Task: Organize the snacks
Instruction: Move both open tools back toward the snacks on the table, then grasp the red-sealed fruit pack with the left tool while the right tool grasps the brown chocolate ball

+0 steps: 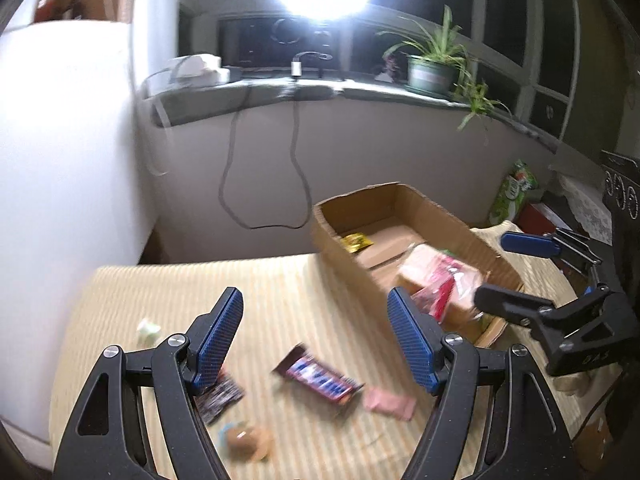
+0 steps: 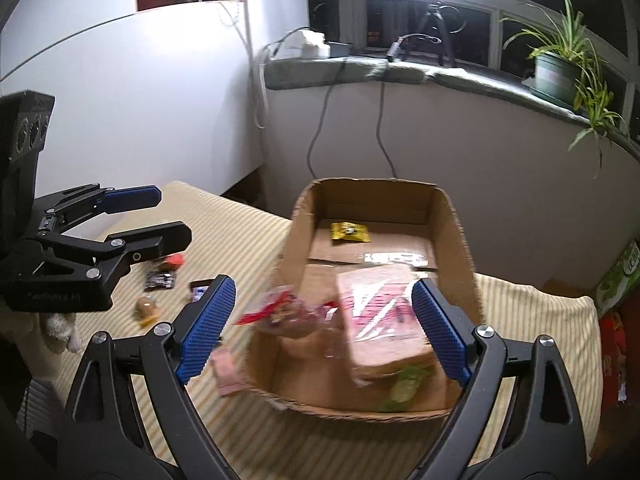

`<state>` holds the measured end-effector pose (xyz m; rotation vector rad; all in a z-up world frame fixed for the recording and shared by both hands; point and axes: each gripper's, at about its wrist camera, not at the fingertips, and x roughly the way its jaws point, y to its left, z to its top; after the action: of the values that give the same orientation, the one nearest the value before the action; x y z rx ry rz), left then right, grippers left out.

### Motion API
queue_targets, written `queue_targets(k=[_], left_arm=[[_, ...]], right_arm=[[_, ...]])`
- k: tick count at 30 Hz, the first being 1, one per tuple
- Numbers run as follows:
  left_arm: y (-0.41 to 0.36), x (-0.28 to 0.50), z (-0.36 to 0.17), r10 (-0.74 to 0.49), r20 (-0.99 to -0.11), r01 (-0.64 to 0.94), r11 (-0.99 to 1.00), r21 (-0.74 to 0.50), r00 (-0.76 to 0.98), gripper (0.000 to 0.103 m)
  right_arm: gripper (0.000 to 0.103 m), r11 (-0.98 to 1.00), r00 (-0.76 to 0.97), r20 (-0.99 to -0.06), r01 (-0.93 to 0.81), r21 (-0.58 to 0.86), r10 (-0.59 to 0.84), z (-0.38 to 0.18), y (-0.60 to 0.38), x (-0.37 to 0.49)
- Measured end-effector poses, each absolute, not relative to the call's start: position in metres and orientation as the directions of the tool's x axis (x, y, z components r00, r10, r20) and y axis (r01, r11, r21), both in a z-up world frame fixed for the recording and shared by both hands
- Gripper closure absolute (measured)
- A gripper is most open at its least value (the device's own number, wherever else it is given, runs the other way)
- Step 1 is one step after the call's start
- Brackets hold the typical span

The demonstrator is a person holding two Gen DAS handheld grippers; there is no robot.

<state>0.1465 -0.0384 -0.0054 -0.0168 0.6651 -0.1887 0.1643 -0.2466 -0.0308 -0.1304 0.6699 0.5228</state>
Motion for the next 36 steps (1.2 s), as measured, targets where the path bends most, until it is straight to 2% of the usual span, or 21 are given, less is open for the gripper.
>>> queue_targets(k=[14,20,26,32,34,36], left_arm=[[0.075,0.083,-0.034,0.004,-0.644,-0.098,0.989,-0.110,0.765,0.029],[0.104,0.069,-0.054,0.039,-0.670,-0.178,0.974,-0.139,0.741,0.029],[0.121,0.070,-0.071,0.025,-0.689,-0.203,0.963,-0.179,0.724,0.029],[0.130,0.079,-0.083,-0.007,-0.707,-0.204,0.955,-0.214,0.708,0.031],[0.133,0.082,-0.086,-0.018,-0.710,-0.207,0.951,-0.230,0.704,0.033],[0.135,0.085,-0.090,-0.027,-0.715,-0.212,0.947,-0.243,0.699,0.036]], right_arm=[[0.011,0.762,0.574,-0.619,-0.645,0.062,0.537,-0.033,-0.188,0.125],[0.011,0.708,0.513,-0.640,-0.703,0.069,0.572,-0.047,-0.151,0.115],[0.011,0.659,0.452,-0.670,-0.748,0.075,0.589,-0.065,-0.117,0.110],[0.029,0.617,0.369,-0.714,-0.779,0.112,0.595,-0.086,-0.087,0.114],[0.039,0.610,0.349,-0.731,-0.784,0.114,0.586,-0.093,-0.079,0.116],[0.044,0.604,0.330,-0.742,-0.787,0.125,0.584,-0.100,-0.074,0.118]])
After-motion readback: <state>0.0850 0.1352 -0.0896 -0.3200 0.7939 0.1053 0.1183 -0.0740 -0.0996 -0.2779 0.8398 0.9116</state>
